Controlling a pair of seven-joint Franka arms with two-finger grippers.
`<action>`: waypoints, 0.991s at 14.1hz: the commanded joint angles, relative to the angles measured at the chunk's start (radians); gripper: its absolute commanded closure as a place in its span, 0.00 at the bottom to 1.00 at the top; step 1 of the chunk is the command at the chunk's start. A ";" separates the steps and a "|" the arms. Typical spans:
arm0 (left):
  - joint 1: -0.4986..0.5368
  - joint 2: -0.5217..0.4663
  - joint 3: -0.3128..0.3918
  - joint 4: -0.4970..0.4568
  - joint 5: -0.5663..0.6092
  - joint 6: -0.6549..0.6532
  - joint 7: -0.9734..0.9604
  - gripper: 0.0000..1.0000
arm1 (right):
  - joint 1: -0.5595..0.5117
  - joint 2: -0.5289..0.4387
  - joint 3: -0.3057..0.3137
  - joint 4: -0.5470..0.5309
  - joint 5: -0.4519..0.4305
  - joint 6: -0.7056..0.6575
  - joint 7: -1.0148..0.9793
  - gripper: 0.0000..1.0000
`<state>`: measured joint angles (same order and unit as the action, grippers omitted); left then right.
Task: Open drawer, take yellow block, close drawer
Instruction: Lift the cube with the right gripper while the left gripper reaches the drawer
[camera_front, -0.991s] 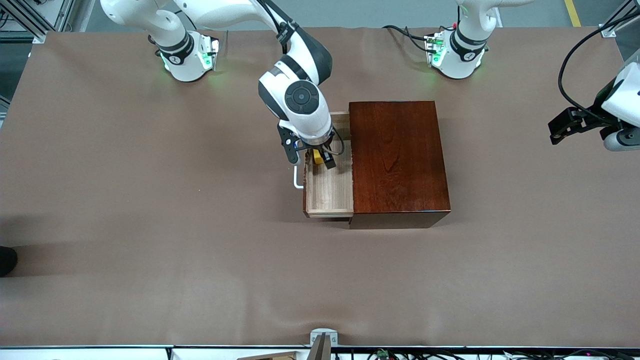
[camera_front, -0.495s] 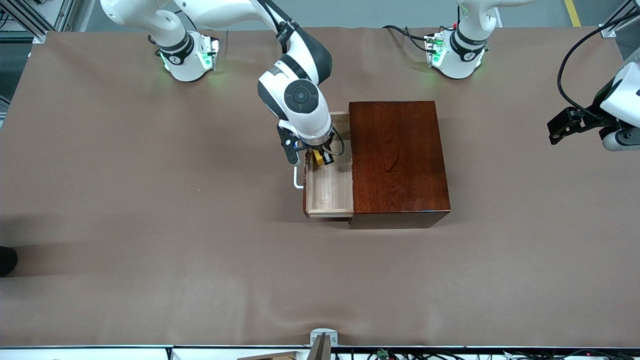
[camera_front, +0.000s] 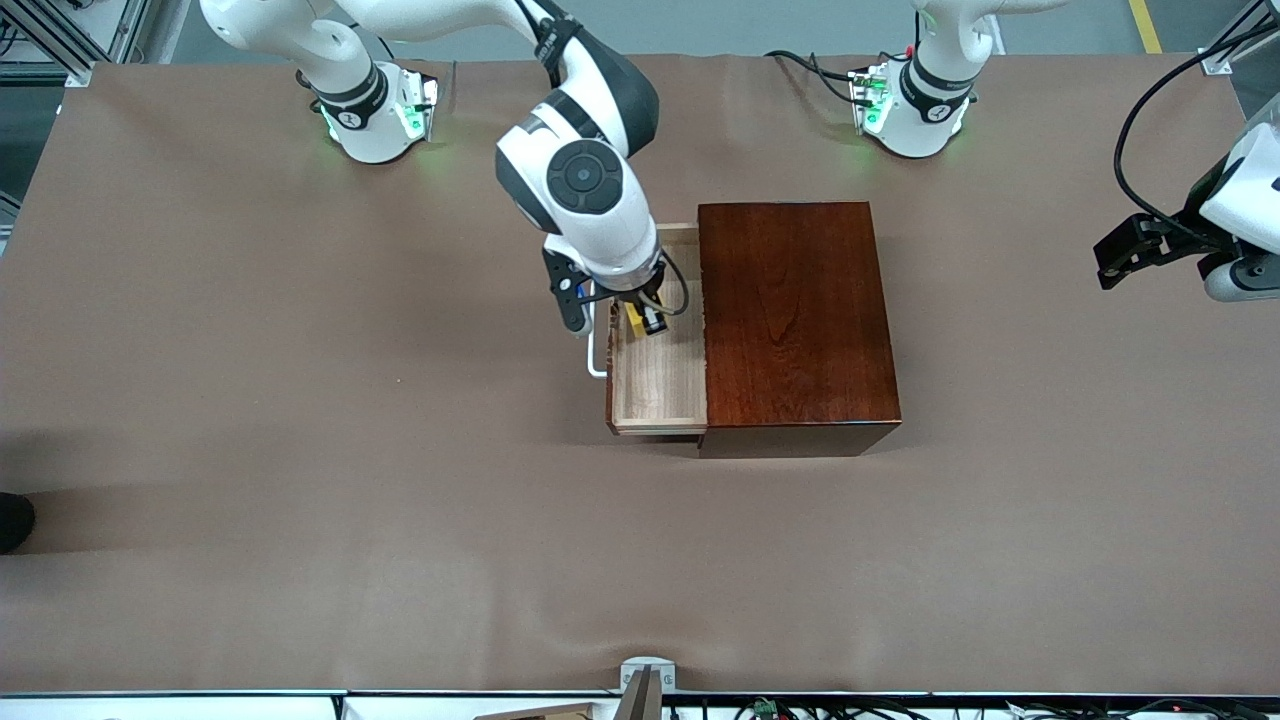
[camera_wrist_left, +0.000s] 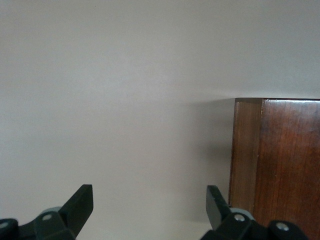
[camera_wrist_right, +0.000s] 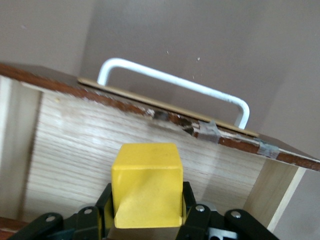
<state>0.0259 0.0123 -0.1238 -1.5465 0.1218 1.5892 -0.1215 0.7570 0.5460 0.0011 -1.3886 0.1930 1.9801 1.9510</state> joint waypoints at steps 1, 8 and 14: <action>0.008 -0.015 -0.008 -0.003 -0.016 0.008 -0.006 0.00 | -0.033 -0.023 0.008 0.029 -0.009 -0.021 -0.006 1.00; 0.003 -0.006 -0.030 -0.001 -0.062 0.006 -0.010 0.00 | -0.125 -0.063 0.008 0.019 -0.004 -0.125 -0.196 1.00; -0.044 0.069 -0.144 0.067 -0.157 0.008 -0.197 0.00 | -0.252 -0.058 0.007 0.008 -0.006 -0.144 -0.418 1.00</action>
<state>0.0112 0.0266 -0.2154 -1.5398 -0.0312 1.5962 -0.2223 0.5578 0.5029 -0.0071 -1.3615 0.1926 1.8494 1.6145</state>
